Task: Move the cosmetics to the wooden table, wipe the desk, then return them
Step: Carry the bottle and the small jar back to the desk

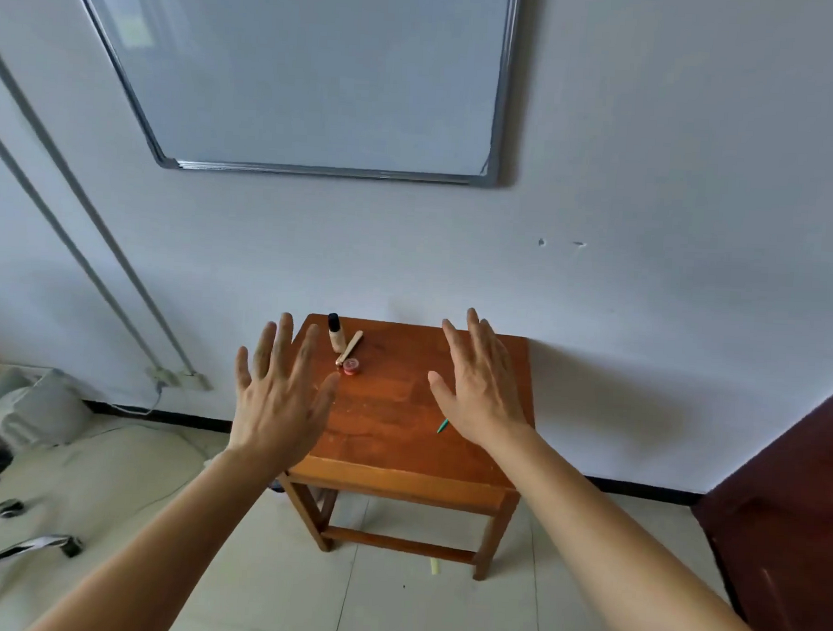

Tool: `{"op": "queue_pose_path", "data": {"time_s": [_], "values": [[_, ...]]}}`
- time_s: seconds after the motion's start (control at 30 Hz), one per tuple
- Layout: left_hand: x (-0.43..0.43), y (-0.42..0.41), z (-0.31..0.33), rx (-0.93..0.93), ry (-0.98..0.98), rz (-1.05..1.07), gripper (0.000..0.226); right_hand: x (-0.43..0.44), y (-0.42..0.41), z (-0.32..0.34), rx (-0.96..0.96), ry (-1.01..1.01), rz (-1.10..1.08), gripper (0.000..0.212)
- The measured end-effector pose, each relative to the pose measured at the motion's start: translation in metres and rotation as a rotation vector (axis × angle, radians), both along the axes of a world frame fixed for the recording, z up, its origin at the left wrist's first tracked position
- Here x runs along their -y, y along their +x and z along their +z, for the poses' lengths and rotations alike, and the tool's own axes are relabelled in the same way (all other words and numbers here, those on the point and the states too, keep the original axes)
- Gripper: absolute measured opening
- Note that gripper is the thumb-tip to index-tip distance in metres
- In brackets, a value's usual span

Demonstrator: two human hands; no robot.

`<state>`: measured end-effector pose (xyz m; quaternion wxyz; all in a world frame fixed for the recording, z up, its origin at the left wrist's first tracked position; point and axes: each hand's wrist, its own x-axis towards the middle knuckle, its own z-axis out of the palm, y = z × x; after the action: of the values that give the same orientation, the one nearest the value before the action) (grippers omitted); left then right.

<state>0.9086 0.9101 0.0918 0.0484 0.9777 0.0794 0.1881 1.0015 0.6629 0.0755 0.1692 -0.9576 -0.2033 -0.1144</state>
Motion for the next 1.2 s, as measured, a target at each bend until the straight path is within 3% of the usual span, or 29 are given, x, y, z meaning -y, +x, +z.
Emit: {"op": "queue_pose_path", "data": {"time_s": [0.27, 0.47, 0.83, 0.97, 1.07, 1.2], "values": [[-0.109, 0.099, -0.079, -0.205, -0.111, 0.045, 0.072, -0.078, 0.086, -0.056, -0.156, -0.104, 0.019, 0.069], [-0.204, 0.169, -0.148, -0.503, -0.151, -0.036, 0.073, -0.159, 0.133, -0.113, -0.411, -0.213, -0.072, 0.071], [-0.232, 0.217, -0.232, -0.959, -0.071, -0.3, 0.073, -0.248, 0.181, -0.186, -0.566, -0.249, 0.028, 0.07], [-0.233, 0.218, -0.236, -0.965, -0.047, -0.319, 0.066, -0.244, 0.183, -0.21, -0.652, -0.365, 0.128, 0.091], [-0.236, 0.231, -0.228, -0.869, -0.075, -0.288, 0.066, -0.228, 0.181, -0.217, -0.614, -0.357, 0.118, 0.088], [-0.217, 0.272, -0.225, -0.702, -0.352, -0.087, 0.082, -0.199, 0.184, -0.22, -0.585, -0.366, 0.087, 0.079]]}}
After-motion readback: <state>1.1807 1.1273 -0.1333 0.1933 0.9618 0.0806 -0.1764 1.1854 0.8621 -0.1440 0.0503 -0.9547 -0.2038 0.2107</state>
